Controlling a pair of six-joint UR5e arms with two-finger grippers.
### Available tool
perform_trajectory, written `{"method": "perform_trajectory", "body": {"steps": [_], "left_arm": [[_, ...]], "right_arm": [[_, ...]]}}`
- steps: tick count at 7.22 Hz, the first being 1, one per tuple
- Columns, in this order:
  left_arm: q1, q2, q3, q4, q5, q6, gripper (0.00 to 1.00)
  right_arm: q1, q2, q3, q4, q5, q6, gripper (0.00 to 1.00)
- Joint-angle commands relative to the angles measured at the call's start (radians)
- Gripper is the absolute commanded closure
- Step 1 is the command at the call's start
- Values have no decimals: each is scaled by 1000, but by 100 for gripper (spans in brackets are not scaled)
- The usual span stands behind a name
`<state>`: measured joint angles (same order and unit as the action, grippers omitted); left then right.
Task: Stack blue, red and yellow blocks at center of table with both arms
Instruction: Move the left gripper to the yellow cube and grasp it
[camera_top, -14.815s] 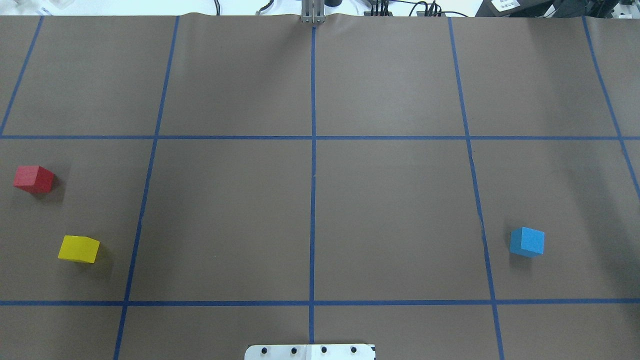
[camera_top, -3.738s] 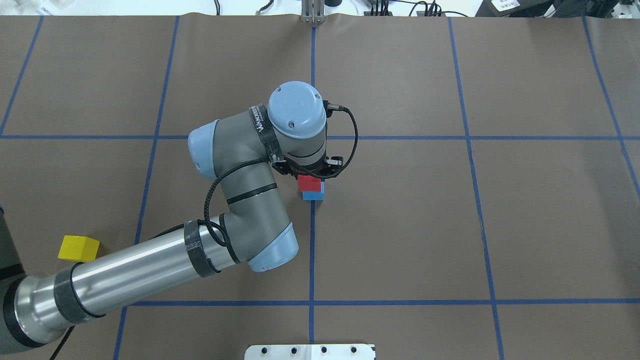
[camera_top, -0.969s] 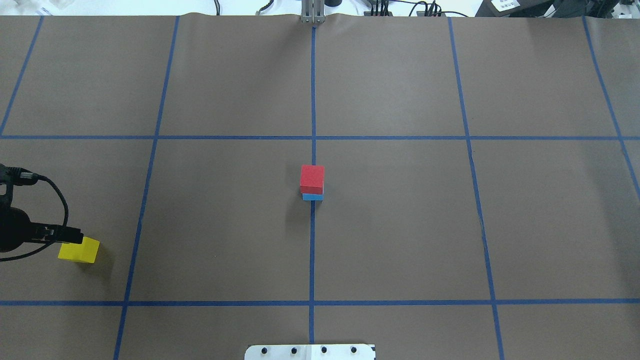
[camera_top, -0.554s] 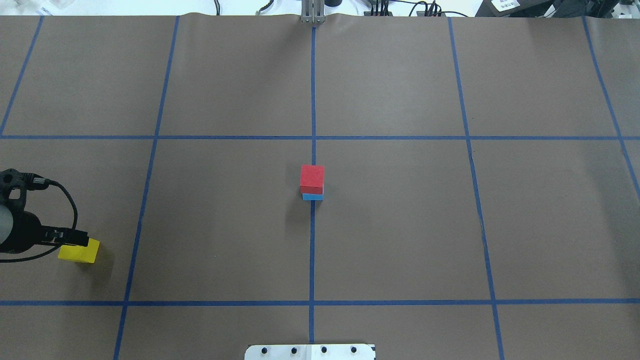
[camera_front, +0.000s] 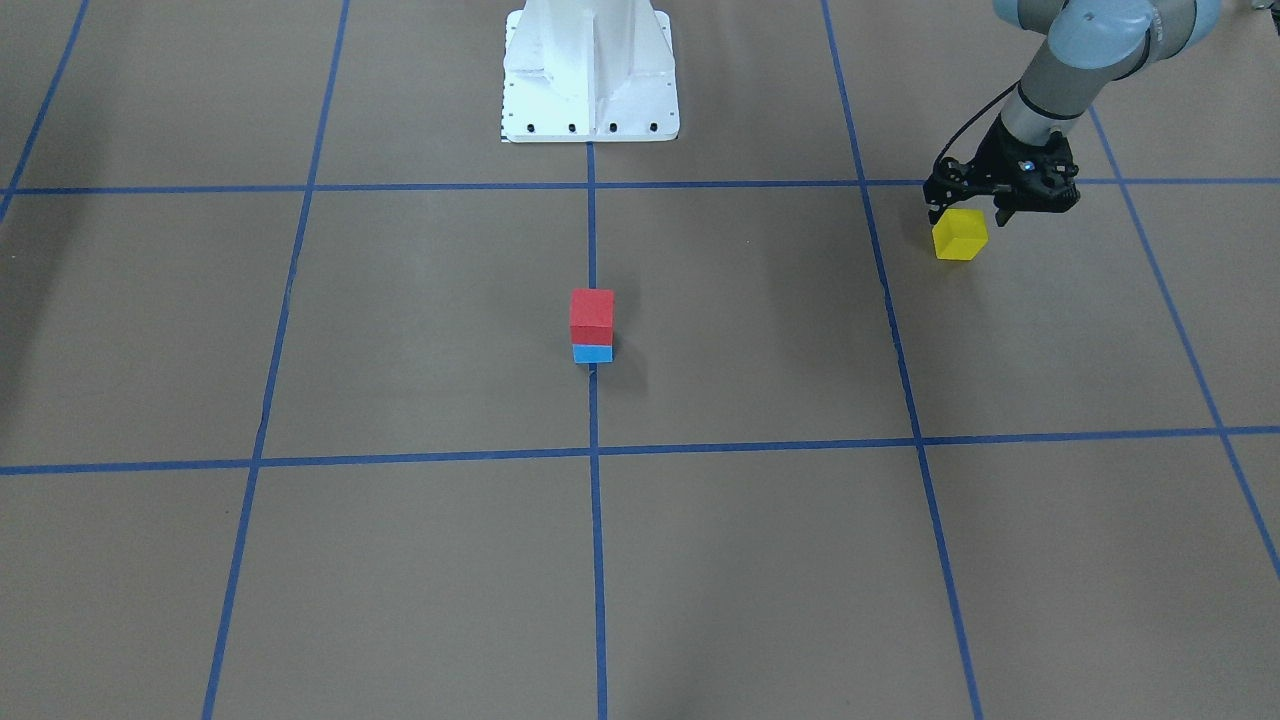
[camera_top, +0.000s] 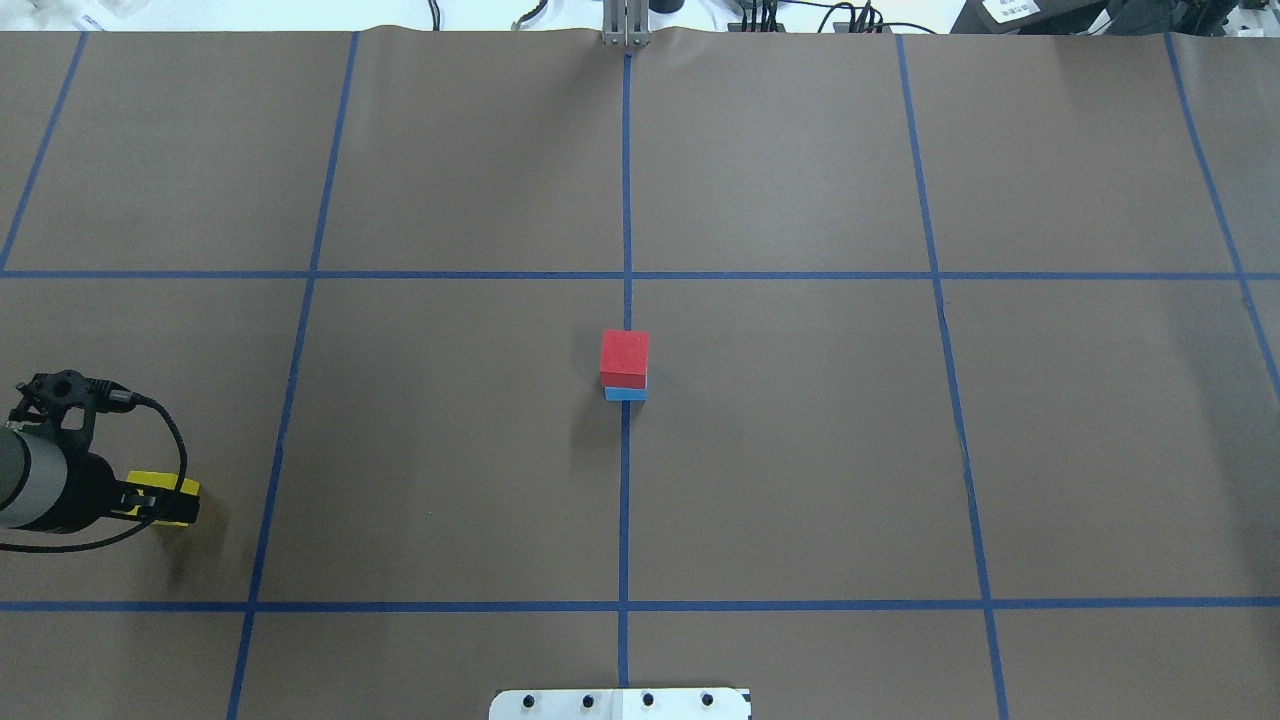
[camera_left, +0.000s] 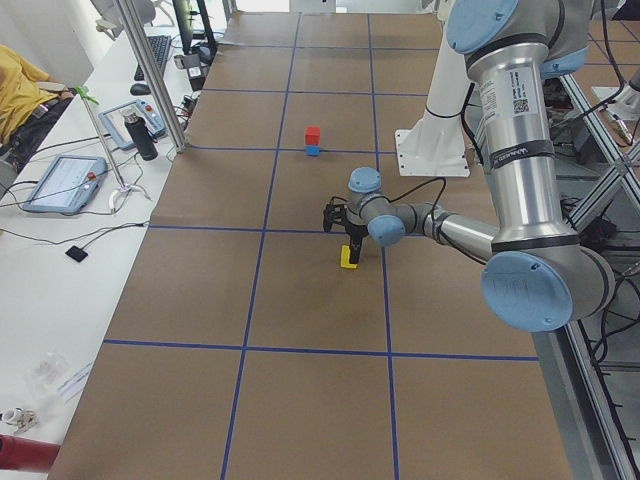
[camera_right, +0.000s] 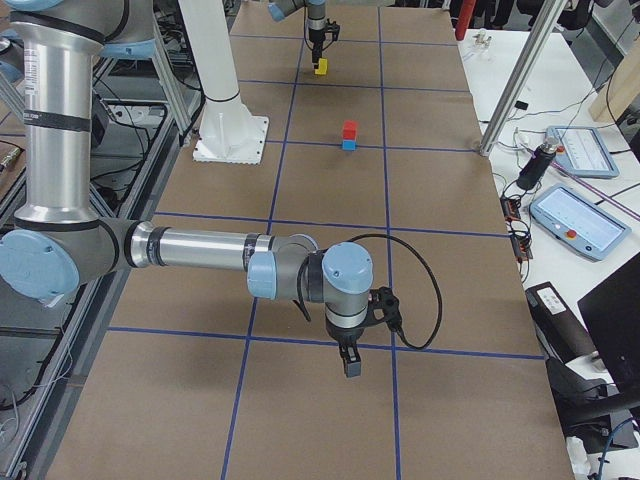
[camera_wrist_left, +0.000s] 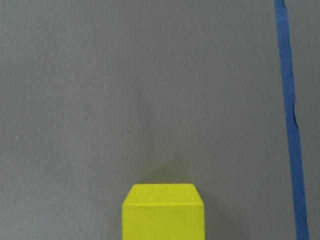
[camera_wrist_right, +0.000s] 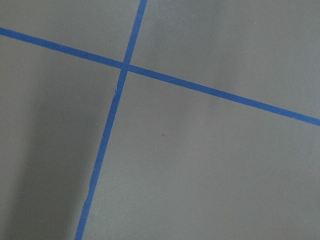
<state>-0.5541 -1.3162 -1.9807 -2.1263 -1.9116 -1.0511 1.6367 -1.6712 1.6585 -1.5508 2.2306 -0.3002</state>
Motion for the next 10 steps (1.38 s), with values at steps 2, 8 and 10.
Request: {"method": "perform_trajectory", "body": {"steps": [2, 8, 10], "left_arm": [[19, -38, 36, 2, 6, 8, 1], [13, -44, 54, -3, 0, 92, 51], [5, -43, 7, 3, -3, 92, 100]], "right_arm": [[0, 5, -2, 0, 0, 1, 0], [0, 13, -2, 0, 0, 3, 0], [0, 13, -2, 0, 0, 3, 0]]}}
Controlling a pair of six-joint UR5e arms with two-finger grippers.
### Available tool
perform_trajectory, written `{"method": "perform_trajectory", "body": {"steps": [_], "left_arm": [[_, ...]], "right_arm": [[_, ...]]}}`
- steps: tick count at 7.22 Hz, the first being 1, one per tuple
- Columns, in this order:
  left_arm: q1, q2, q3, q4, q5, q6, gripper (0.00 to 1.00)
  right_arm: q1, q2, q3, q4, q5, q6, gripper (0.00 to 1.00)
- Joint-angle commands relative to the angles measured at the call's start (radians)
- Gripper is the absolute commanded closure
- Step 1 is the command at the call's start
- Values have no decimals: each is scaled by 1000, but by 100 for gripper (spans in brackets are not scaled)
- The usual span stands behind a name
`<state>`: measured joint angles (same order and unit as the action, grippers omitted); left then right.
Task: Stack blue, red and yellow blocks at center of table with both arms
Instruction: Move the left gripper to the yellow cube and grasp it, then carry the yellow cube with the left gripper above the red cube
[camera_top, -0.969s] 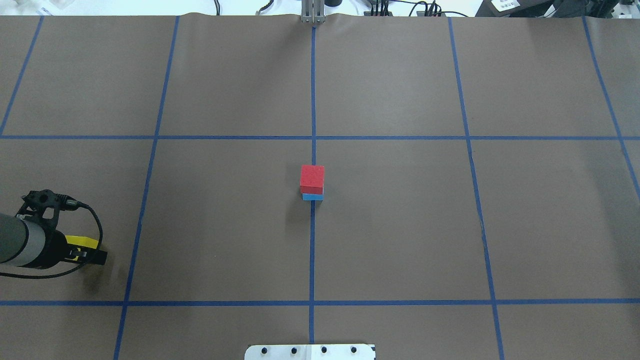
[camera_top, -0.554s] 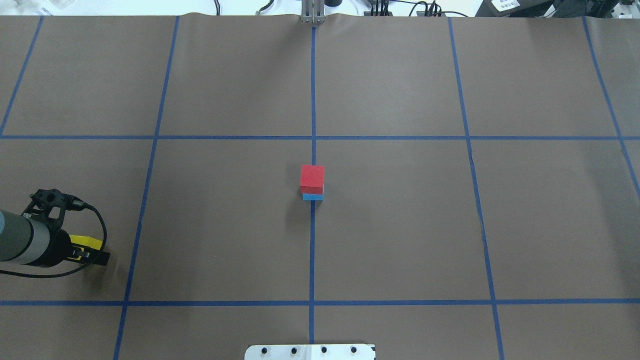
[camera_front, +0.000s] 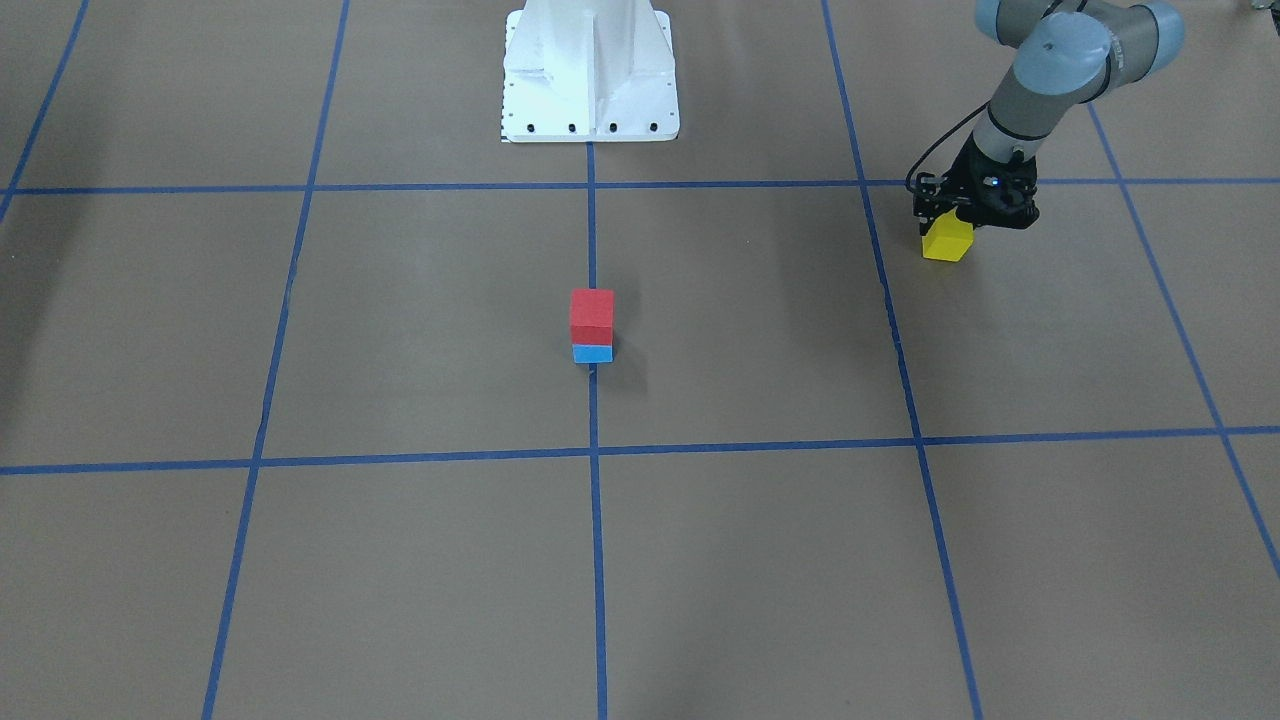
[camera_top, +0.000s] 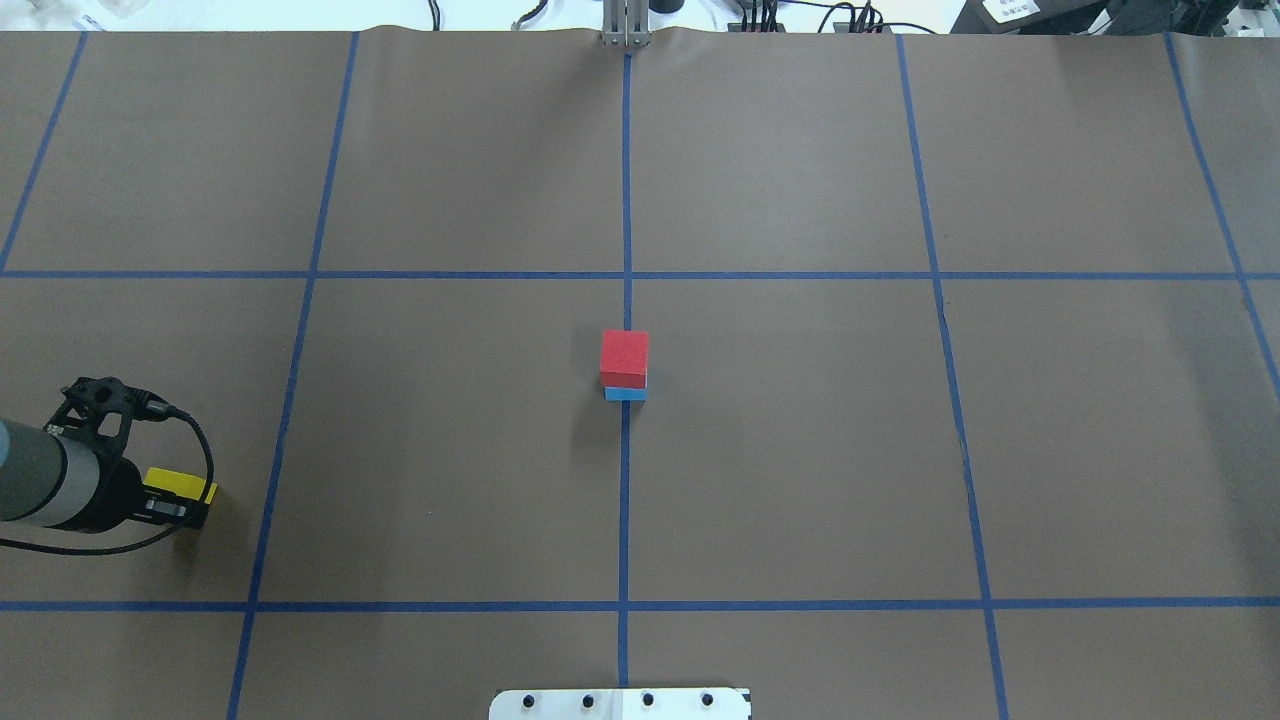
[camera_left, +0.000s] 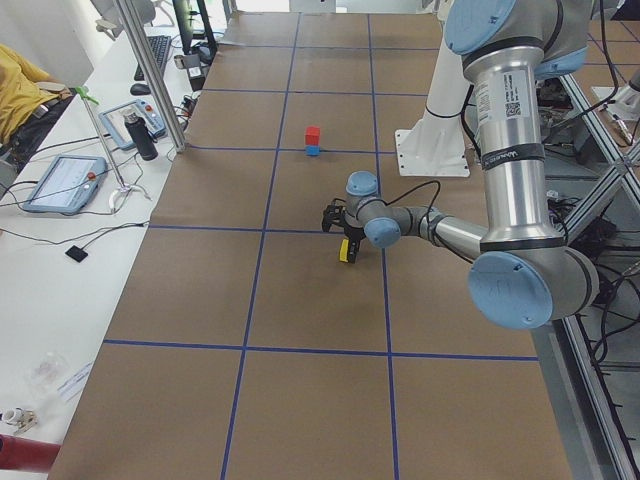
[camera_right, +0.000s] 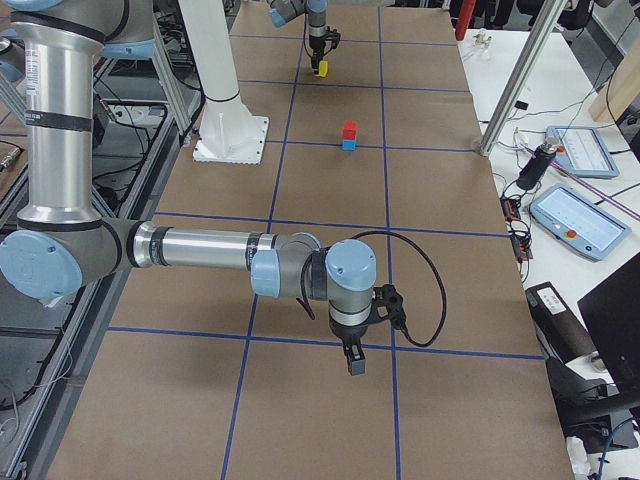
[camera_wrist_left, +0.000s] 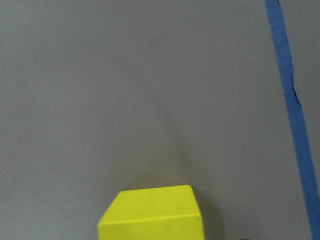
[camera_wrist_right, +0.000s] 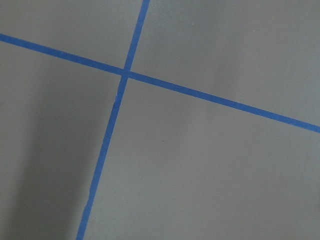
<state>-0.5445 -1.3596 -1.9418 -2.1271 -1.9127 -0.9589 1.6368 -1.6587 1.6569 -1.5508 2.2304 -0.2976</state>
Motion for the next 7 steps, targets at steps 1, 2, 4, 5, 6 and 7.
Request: {"method": "perform_trajectory", "body": {"steps": [1, 2, 4, 5, 6, 7], "left_arm": [[-30, -3, -67, 12, -35, 0, 100], [-55, -38, -75, 27, -64, -1, 100], [-72, -297, -113, 326, -63, -14, 100], [-71, -479, -108, 516, -62, -21, 100], [-63, -656, -83, 671, -62, -91, 100], [-57, -809, -16, 758, -62, -133, 100]], "right_arm": [[0, 0, -2, 0, 0, 0, 0], [0, -4, -2, -2, 2, -2, 0], [0, -12, -2, 0, 2, -5, 0], [0, -15, 0, 0, 3, -5, 0], [0, -15, 0, 0, 3, -5, 0], [0, -16, -2, -2, 3, -5, 0]]}}
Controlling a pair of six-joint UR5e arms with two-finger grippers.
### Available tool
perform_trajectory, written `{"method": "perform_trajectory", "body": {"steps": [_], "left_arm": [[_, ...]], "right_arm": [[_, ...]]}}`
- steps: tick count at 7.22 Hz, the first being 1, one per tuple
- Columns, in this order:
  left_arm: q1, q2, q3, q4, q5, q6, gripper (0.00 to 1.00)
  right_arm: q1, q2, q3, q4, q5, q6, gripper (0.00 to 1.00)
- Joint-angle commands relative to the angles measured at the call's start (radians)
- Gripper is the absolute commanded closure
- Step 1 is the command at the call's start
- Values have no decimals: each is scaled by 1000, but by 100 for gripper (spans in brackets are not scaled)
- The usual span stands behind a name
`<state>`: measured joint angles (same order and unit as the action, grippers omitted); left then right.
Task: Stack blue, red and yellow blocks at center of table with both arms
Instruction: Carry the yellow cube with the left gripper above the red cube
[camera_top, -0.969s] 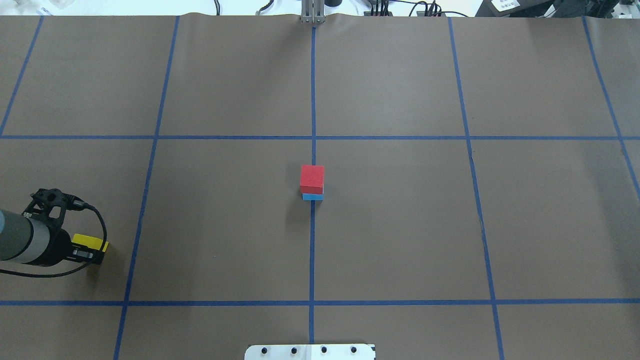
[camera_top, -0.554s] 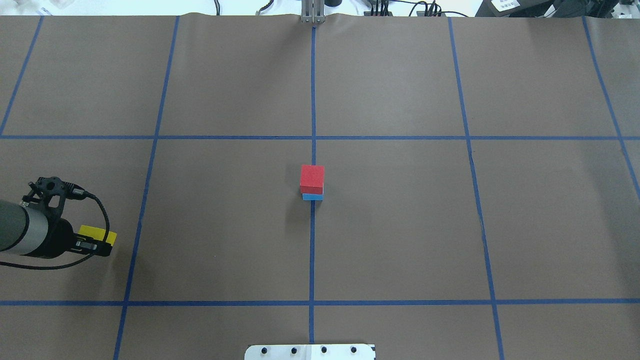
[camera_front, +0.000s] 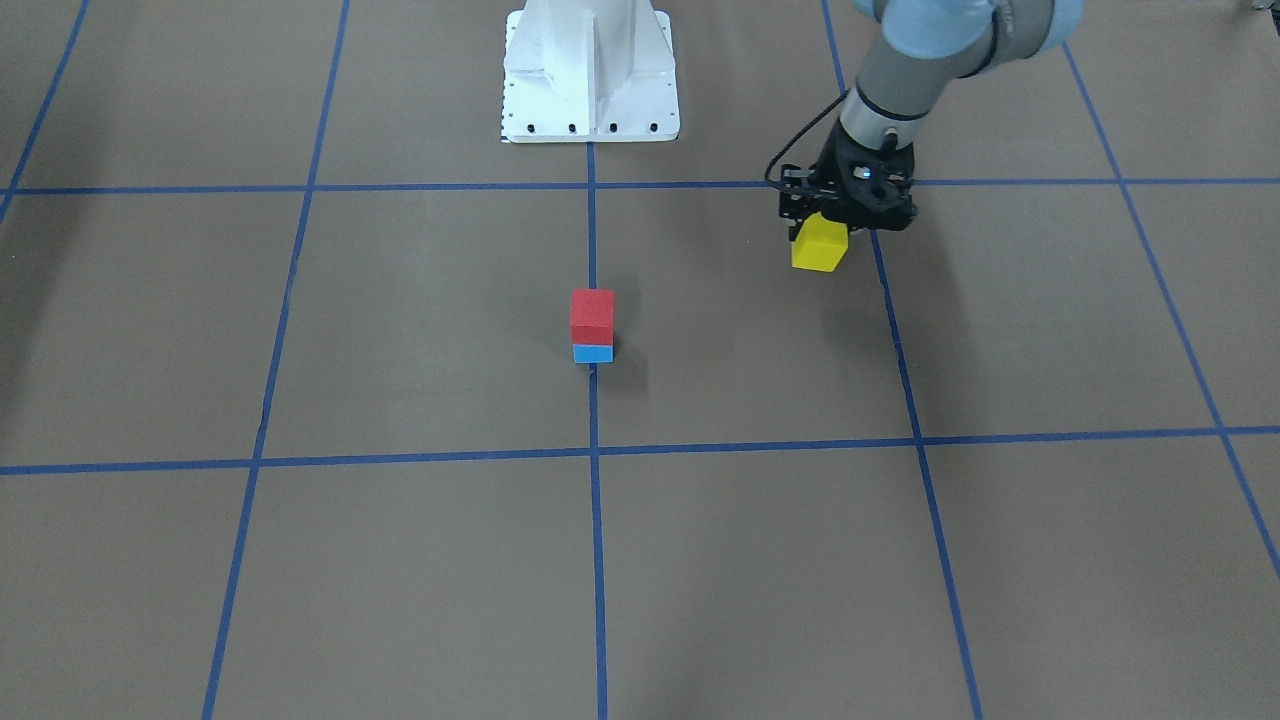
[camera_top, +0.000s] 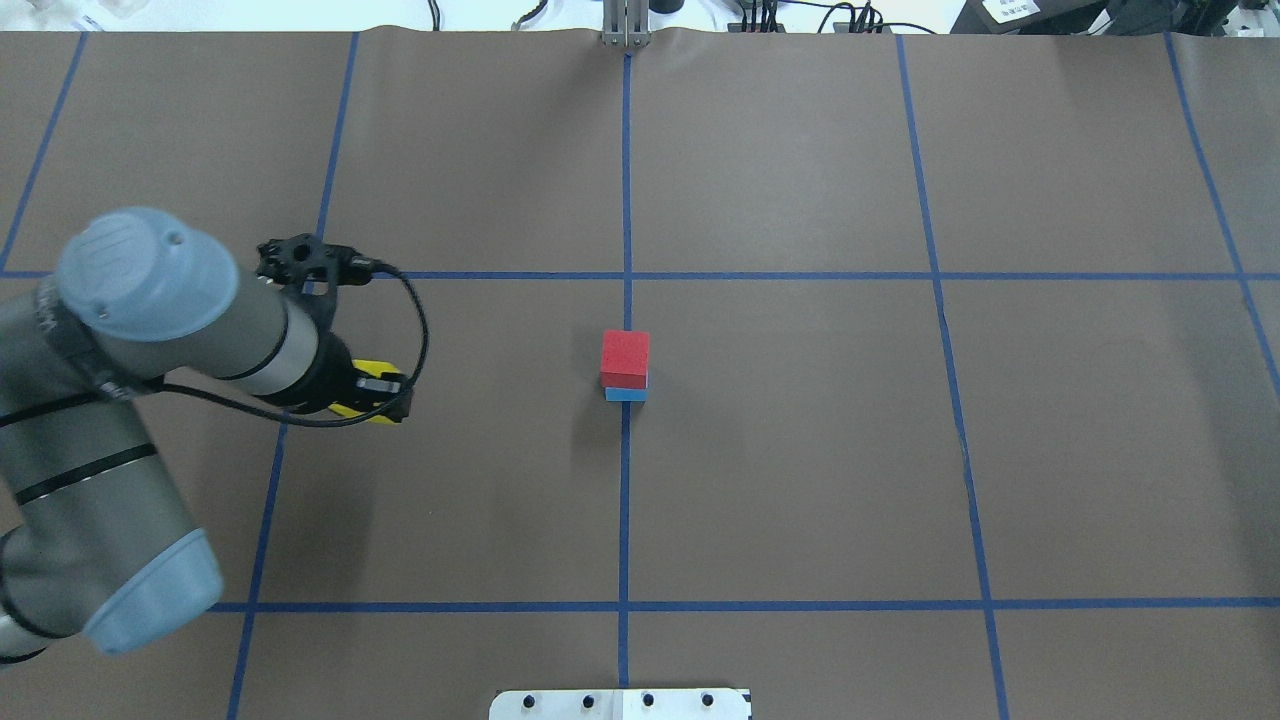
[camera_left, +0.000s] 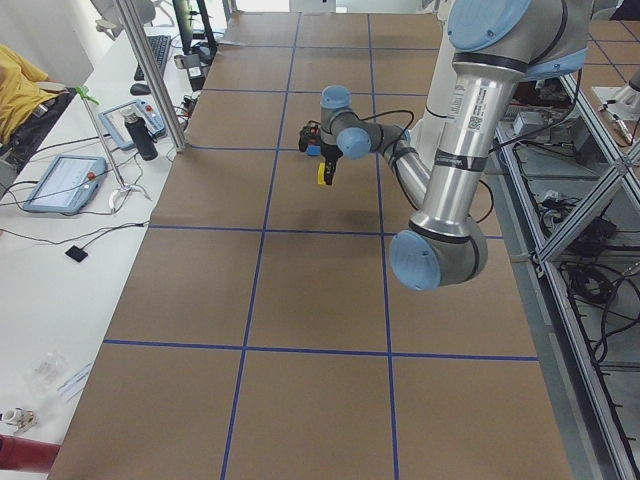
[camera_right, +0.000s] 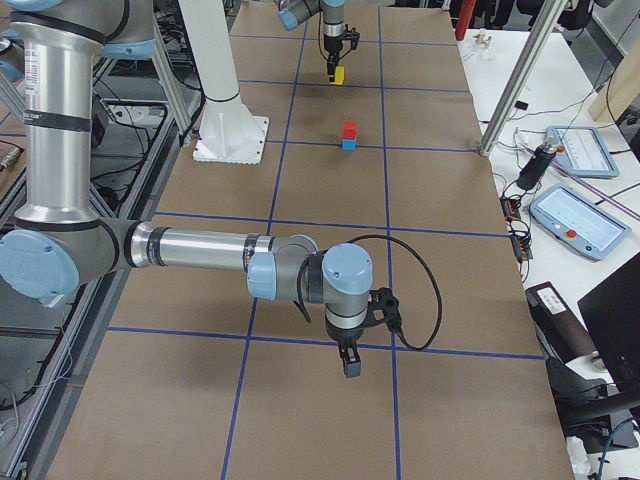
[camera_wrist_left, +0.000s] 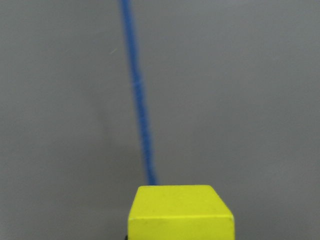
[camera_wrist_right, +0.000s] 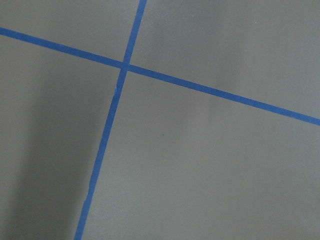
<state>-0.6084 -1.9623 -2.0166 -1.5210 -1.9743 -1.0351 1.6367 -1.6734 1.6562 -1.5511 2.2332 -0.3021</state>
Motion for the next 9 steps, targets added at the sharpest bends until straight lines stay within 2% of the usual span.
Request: {"method": "perform_trajectory", "body": {"steps": [1, 2, 4, 7, 9], "left_arm": [[19, -301, 134, 163, 0, -116, 100], [19, -405, 233, 165, 2, -129, 100], [22, -516, 379, 153, 3, -141, 100], [71, -553, 470, 102, 61, -135, 100], [71, -566, 501, 79, 61, -132, 100]], "right_arm": [[0, 0, -1, -1, 0, 0, 0], [0, 0, -1, -1, -1, 1, 0], [0, -2, -1, -1, -1, 0, 0], [0, 0, -1, -1, -1, 1, 0], [0, 0, -1, -1, -1, 3, 0]]}}
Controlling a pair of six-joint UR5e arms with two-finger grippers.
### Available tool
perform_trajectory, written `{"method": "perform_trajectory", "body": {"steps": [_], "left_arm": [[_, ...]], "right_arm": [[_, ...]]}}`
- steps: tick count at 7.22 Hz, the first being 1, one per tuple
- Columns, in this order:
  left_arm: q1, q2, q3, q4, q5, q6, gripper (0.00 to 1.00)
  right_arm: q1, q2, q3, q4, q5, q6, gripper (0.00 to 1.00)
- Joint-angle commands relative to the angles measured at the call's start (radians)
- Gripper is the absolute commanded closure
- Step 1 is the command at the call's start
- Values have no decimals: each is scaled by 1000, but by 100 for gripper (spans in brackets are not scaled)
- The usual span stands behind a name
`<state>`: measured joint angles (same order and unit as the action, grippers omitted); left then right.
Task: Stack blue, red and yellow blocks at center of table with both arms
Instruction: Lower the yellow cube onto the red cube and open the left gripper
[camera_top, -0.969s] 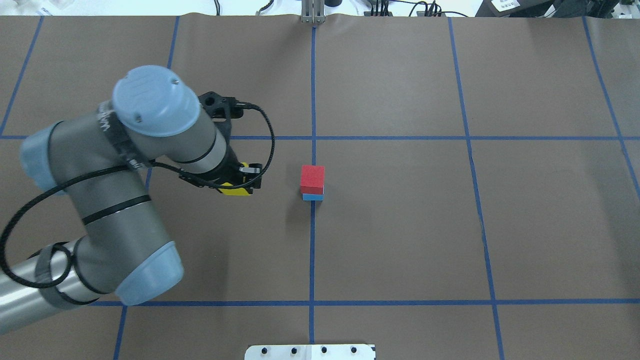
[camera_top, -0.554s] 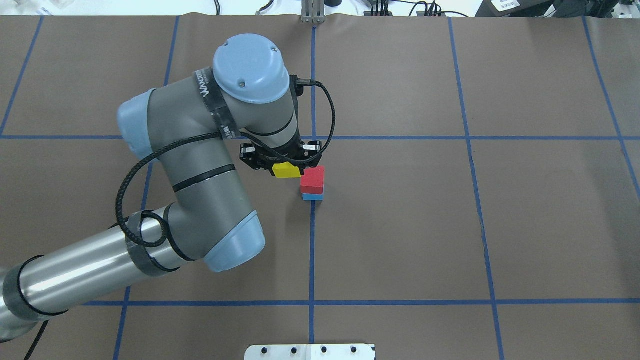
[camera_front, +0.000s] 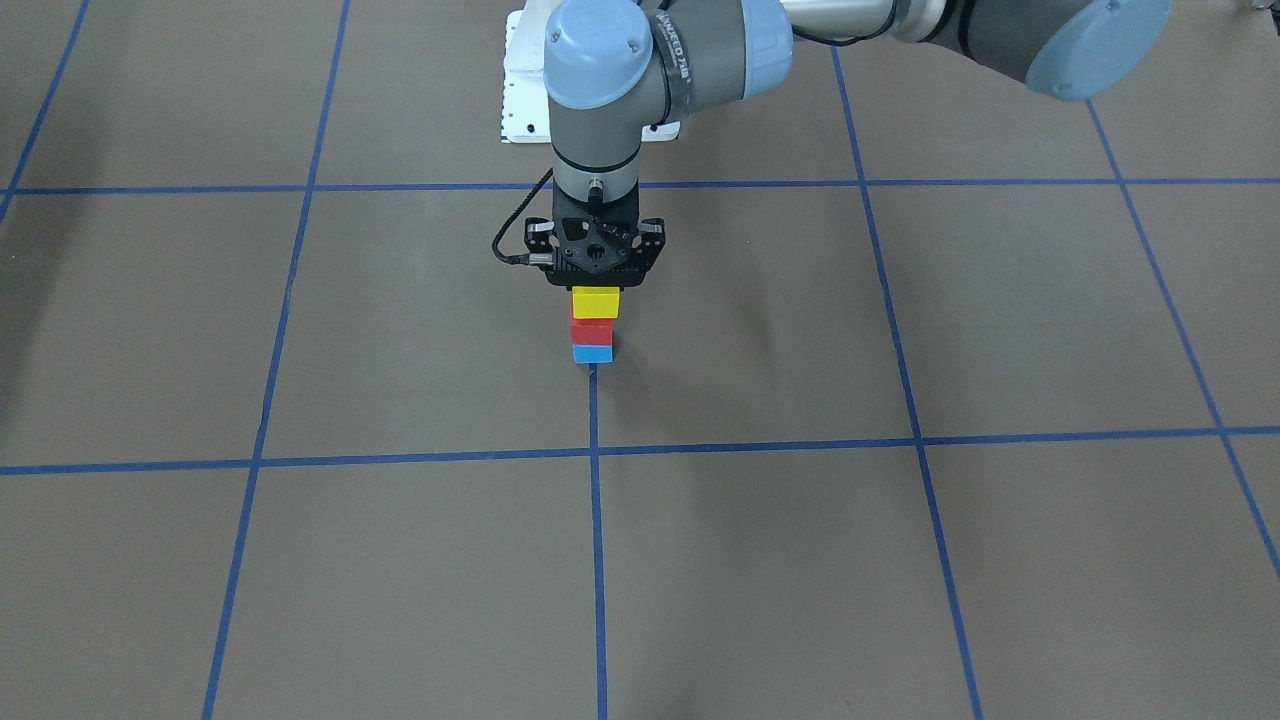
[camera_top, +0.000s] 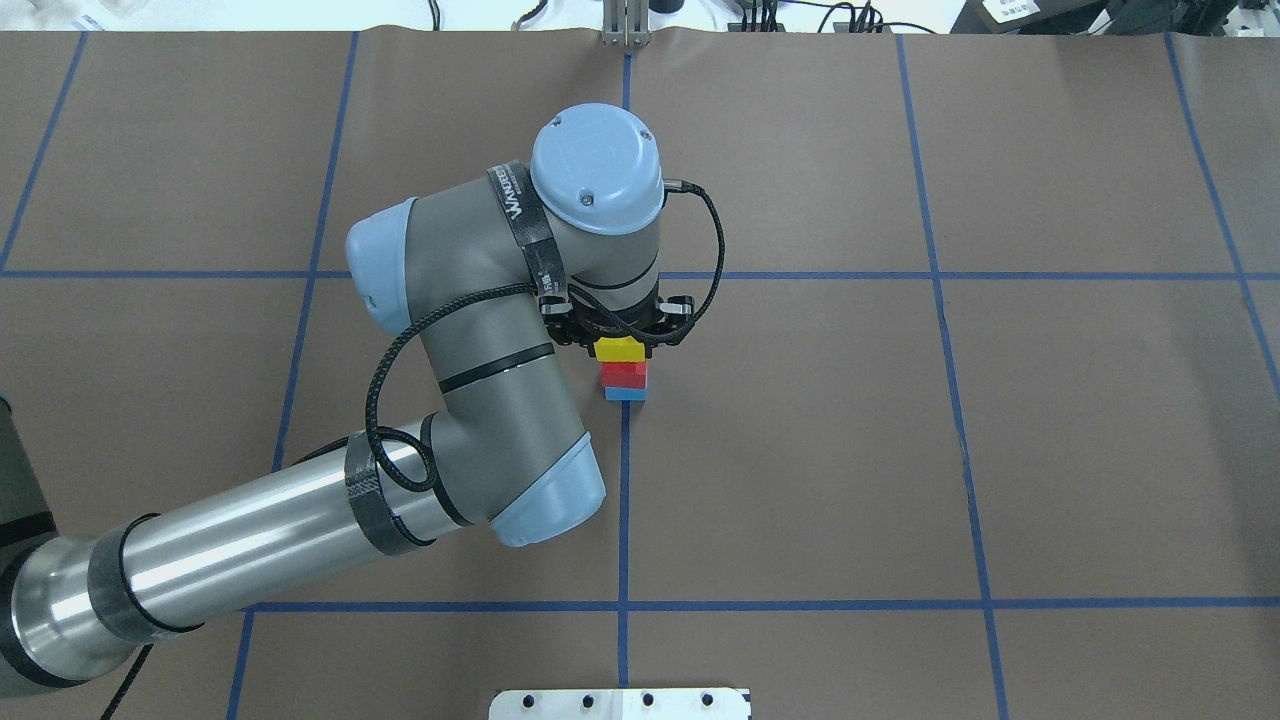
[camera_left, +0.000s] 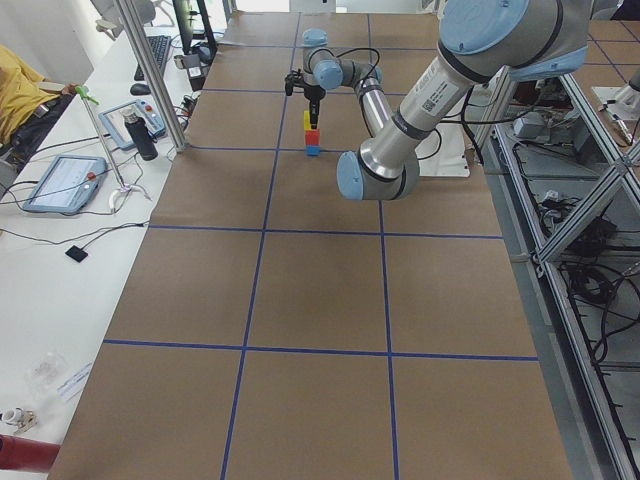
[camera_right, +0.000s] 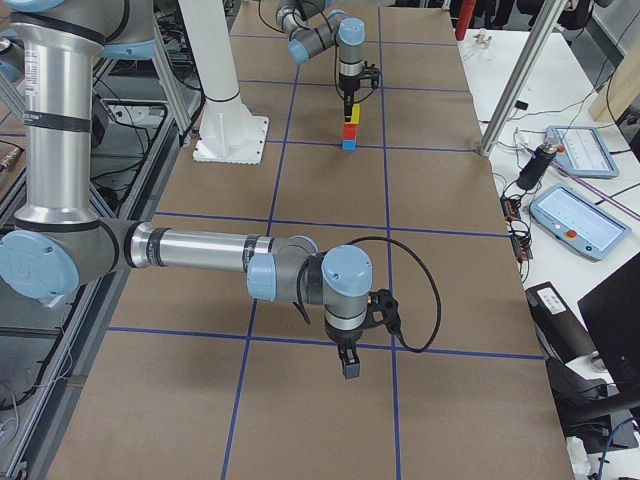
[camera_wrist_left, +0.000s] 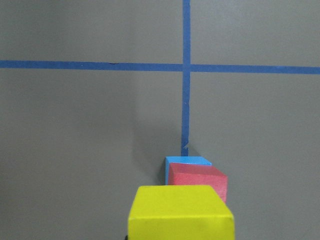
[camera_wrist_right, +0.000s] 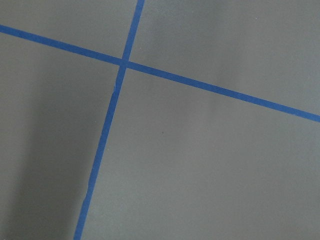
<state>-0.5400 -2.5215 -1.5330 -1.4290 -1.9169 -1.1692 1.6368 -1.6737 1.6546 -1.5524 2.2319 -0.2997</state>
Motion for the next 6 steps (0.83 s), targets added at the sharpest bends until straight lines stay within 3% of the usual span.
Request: {"method": "perform_trajectory", "body": {"steps": [1, 6], "left_arm": [[3, -7, 23, -13, 4, 3, 90], [5, -2, 25, -14, 4, 3, 67]], "right_arm": [[0, 0, 1, 0, 0, 1, 0], [0, 3, 1, 0, 0, 1, 0]]}}
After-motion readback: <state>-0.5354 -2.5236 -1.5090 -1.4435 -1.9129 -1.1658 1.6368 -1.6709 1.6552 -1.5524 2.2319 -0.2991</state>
